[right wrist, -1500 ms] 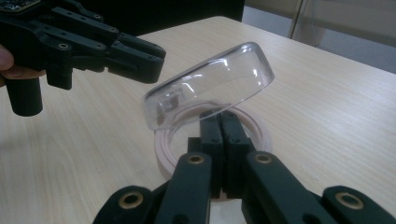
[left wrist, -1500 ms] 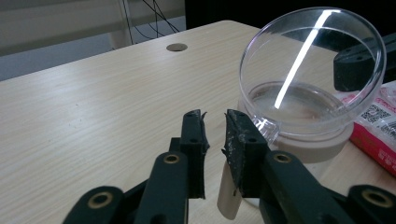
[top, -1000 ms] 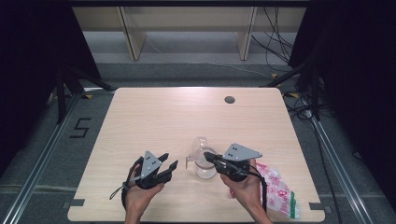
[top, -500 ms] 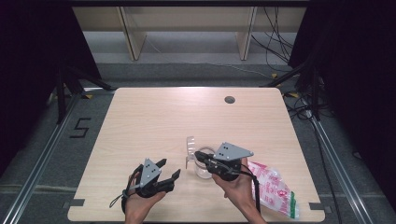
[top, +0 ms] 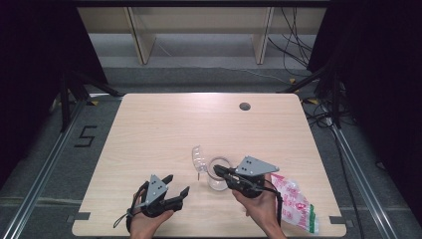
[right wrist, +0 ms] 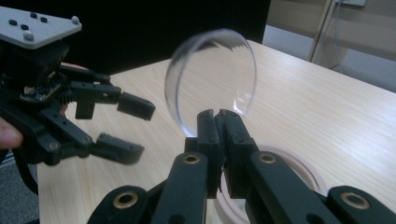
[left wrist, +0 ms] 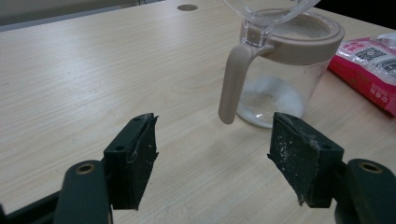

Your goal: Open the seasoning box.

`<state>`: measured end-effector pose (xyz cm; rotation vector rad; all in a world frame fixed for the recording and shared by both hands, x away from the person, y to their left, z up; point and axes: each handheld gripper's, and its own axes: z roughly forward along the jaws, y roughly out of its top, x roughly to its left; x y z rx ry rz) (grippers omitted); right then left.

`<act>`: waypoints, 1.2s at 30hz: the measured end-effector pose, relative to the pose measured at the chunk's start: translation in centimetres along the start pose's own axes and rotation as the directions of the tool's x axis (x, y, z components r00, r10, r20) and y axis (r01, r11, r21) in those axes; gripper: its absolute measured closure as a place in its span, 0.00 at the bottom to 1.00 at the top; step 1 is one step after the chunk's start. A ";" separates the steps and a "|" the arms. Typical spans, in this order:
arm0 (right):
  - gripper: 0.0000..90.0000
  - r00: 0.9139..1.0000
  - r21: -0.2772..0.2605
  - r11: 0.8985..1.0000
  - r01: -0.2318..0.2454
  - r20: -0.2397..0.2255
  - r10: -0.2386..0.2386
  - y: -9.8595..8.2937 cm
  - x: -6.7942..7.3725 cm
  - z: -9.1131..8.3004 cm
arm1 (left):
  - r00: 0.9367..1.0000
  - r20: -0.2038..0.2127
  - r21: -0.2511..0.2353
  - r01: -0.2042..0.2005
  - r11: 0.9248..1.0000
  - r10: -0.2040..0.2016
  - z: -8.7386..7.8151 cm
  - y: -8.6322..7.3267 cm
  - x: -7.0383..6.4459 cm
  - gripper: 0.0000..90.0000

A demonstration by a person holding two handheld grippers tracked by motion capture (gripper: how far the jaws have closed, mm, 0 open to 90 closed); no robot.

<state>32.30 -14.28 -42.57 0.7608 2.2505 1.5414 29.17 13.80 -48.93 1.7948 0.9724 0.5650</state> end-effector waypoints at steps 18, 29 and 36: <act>0.98 0.989 -0.009 0.992 -0.125 0.081 0.125 -5.0 -1.4 -7.2 | 0.983 0.157 0.043 -0.101 0.994 0.093 1.9 -0.5 -4.8 0.46; 1.00 0.983 0.001 0.993 -0.115 0.146 0.113 -7.1 -1.7 -10.4 | 0.953 0.264 0.035 -0.161 0.986 0.146 4.1 -0.3 -7.8 0.69; 1.00 0.979 0.015 0.991 -0.134 0.158 0.130 -8.3 -1.4 -11.7 | 0.928 0.314 0.023 -0.221 0.975 0.202 6.3 0.5 -9.8 0.90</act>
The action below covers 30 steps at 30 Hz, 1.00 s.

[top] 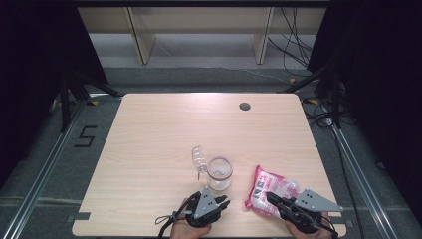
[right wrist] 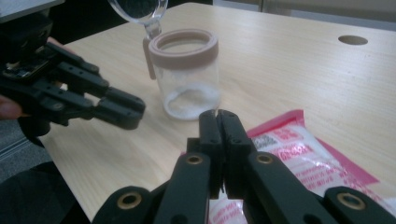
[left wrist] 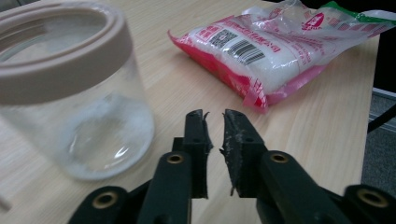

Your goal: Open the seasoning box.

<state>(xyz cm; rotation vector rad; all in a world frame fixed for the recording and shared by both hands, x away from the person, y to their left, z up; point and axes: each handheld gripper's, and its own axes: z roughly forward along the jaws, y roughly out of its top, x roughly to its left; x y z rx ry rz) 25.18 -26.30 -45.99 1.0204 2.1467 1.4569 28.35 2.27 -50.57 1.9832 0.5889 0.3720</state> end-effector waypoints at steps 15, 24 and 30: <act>1.00 1.000 0.099 0.995 -0.021 0.002 0.021 -2.5 0.5 -0.9 | 0.998 0.020 0.041 -0.055 0.998 0.054 4.2 2.4 -0.1 0.99; 1.00 0.999 0.160 0.987 0.033 -0.013 -0.031 -3.4 0.8 -0.4 | 0.997 0.055 0.089 -0.054 0.995 0.050 5.9 2.2 -0.4 0.98; 1.00 0.999 0.212 0.976 0.040 -0.024 -0.035 -3.9 0.9 0.0 | 0.996 0.050 0.094 -0.076 0.993 0.072 6.3 2.3 -0.7 0.99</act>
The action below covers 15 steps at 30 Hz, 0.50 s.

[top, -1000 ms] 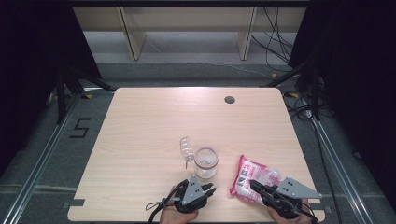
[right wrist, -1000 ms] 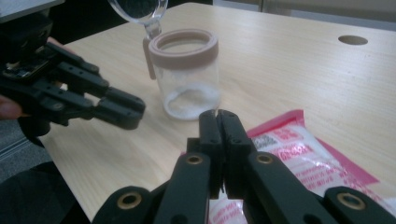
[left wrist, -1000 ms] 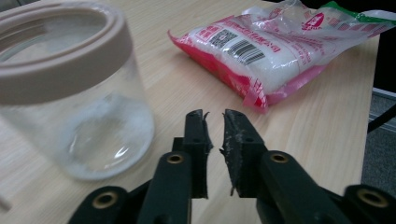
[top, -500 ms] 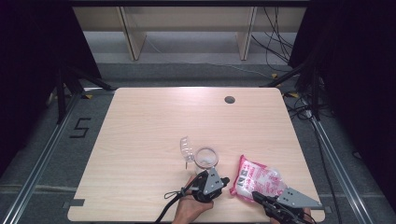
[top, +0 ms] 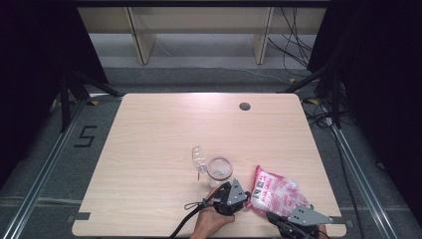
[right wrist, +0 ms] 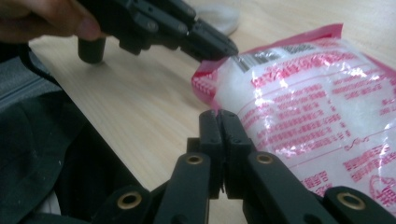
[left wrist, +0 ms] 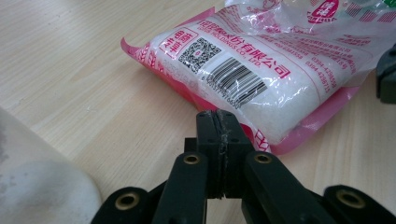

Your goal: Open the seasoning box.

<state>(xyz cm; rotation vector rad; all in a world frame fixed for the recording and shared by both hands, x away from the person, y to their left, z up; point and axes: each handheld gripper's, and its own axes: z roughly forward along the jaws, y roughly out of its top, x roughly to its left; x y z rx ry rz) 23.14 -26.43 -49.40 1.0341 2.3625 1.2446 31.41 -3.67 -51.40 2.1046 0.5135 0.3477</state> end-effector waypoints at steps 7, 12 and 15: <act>1.00 0.997 0.091 0.995 0.044 0.063 -0.050 -0.3 -0.2 0.5 | 1.000 0.022 -0.003 -0.002 1.000 0.002 0.2 0.1 -0.7 0.99; 1.00 0.996 0.113 0.993 0.033 0.077 -0.042 -0.4 -0.8 0.3 | 0.999 0.039 -0.004 -0.004 1.000 0.004 0.2 0.1 -1.2 0.98; 1.00 0.993 0.105 0.994 0.033 0.105 -0.045 -0.4 -1.0 0.1 | 0.999 0.034 0.005 -0.026 1.000 0.026 0.2 0.1 -1.3 0.98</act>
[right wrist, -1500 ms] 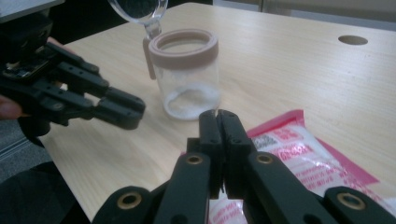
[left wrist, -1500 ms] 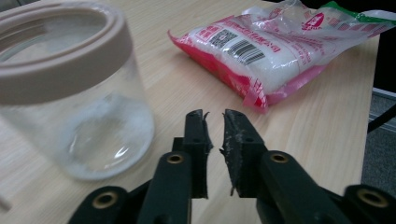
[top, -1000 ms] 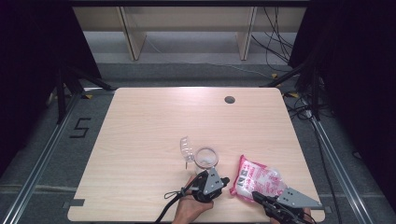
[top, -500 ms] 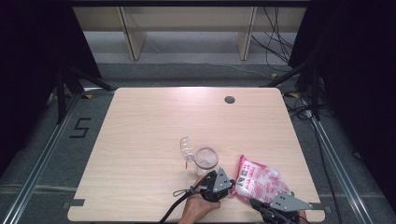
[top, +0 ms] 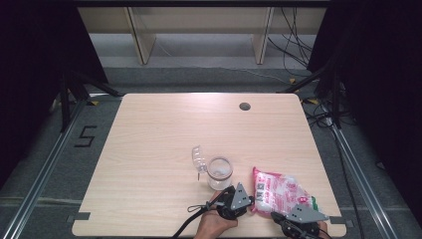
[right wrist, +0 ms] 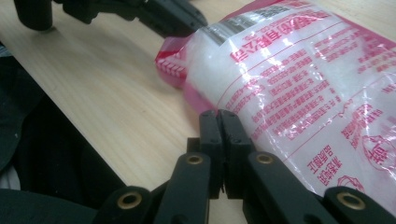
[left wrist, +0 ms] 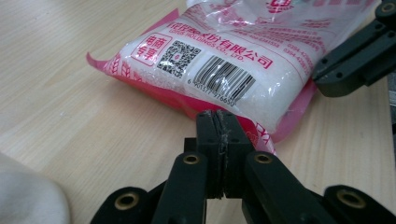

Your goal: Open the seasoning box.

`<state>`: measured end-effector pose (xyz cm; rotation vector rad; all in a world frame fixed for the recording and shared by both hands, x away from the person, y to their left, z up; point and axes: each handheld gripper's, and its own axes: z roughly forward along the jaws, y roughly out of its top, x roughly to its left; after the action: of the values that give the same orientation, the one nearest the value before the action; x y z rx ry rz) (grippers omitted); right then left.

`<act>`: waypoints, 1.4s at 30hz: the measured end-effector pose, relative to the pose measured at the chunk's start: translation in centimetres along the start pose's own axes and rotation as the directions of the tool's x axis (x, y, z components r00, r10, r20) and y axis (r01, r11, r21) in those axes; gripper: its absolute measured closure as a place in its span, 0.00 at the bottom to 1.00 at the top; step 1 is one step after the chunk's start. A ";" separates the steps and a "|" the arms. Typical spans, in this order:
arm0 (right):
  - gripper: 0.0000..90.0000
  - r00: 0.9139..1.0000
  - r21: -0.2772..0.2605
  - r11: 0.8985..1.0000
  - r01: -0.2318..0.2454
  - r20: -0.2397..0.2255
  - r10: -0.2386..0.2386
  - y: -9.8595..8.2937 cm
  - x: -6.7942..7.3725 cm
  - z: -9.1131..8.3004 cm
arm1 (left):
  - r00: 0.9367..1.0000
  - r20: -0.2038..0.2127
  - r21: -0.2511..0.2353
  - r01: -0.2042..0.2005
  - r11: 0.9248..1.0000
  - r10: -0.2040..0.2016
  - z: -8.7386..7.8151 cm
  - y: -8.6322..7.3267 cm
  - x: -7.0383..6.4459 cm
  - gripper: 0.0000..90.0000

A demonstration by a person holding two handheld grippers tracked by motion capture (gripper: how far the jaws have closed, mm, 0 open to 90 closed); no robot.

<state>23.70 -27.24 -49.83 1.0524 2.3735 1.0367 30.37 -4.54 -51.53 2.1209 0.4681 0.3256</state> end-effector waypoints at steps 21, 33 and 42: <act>1.00 0.994 0.018 0.997 -0.072 0.088 0.070 -0.2 -4.0 -0.4 | 0.995 0.085 -0.017 -0.050 0.999 0.051 2.0 1.4 -3.0 0.97; 1.00 0.986 0.000 0.990 -0.142 0.089 0.141 -0.1 -6.9 0.1 | 0.995 0.097 -0.016 -0.035 0.999 0.036 3.2 2.0 -3.4 0.96; 0.73 0.933 -0.132 0.938 -0.320 0.128 0.337 -1.1 -8.5 -1.4 | 0.999 0.051 -0.056 -0.012 0.998 0.014 1.3 1.5 -2.4 0.92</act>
<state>28.07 -34.78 -49.52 1.4660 2.0404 1.1394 29.06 -7.32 -51.08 2.0741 0.4107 0.2872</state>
